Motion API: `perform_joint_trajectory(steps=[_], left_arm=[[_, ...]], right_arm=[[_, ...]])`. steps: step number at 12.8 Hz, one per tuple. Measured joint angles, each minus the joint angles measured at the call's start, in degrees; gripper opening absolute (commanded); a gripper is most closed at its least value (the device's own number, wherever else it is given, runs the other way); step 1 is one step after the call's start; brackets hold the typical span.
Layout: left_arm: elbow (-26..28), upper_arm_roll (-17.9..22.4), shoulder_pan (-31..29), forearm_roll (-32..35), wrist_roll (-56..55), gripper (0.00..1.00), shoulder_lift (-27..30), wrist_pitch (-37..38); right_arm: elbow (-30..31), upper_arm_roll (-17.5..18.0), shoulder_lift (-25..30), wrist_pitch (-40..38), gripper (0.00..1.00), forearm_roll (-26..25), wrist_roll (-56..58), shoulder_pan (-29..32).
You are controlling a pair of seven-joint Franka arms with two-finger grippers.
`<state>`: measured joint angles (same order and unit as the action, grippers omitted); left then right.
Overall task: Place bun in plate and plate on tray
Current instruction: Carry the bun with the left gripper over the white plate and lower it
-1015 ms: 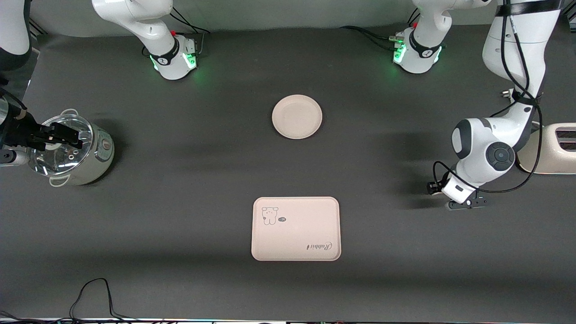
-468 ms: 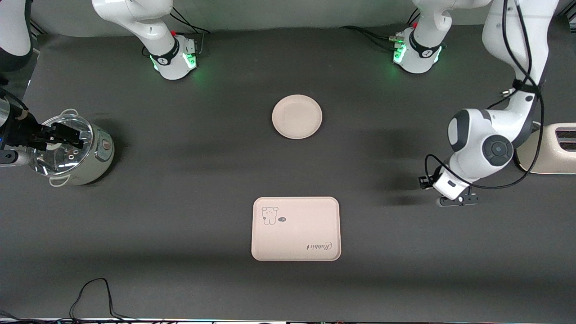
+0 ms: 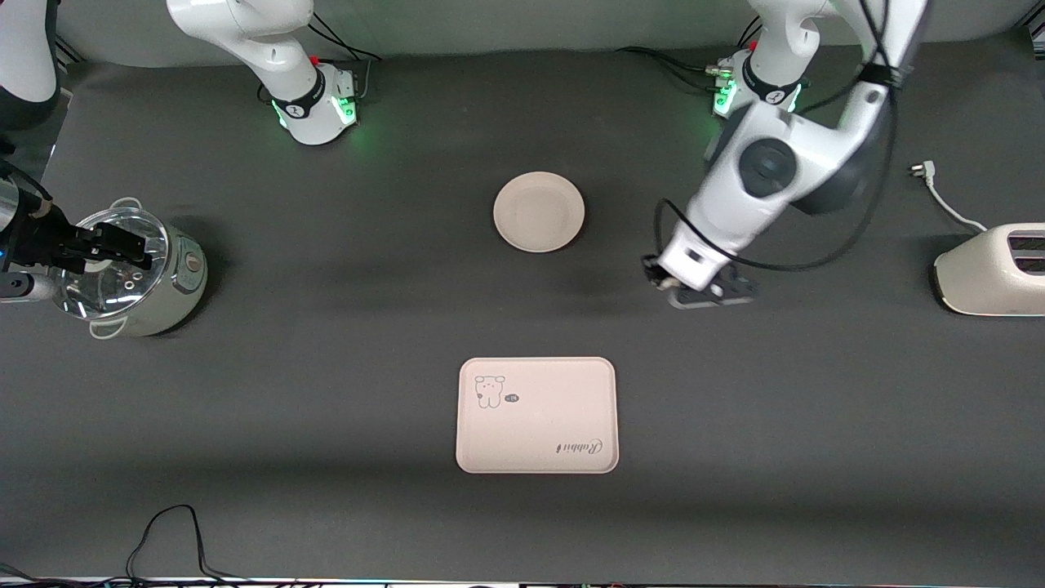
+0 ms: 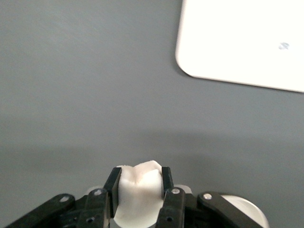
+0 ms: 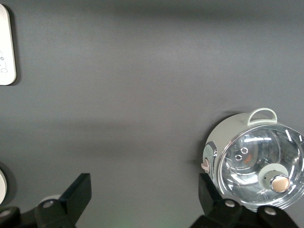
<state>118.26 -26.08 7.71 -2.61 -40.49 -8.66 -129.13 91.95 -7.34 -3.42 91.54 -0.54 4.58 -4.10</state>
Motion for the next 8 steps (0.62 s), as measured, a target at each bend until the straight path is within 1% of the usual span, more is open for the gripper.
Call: perform_joint_trajectory(steps=[2, 4, 8], left_arm=[[0.1, -1.1, 5.6, 0.8, -8.7, 0.39, -0.6, -1.1], [0.5, -1.2, 10.3, 4.6, -17.1, 0.40, -2.6, -2.7], [0.7, -1.1, 17.0, 12.5, -32.1, 0.44, -11.4, -9.8]], right_arm=[[0.0, 0.0, 0.0, 0.0, 1.00, 0.0, 0.0, 0.0], [0.1, 0.0, 0.0, 0.0, 1.00, 0.0, 0.0, 0.0], [0.1, 0.0, 0.0, 0.0, 1.00, 0.0, 0.0, 0.0]])
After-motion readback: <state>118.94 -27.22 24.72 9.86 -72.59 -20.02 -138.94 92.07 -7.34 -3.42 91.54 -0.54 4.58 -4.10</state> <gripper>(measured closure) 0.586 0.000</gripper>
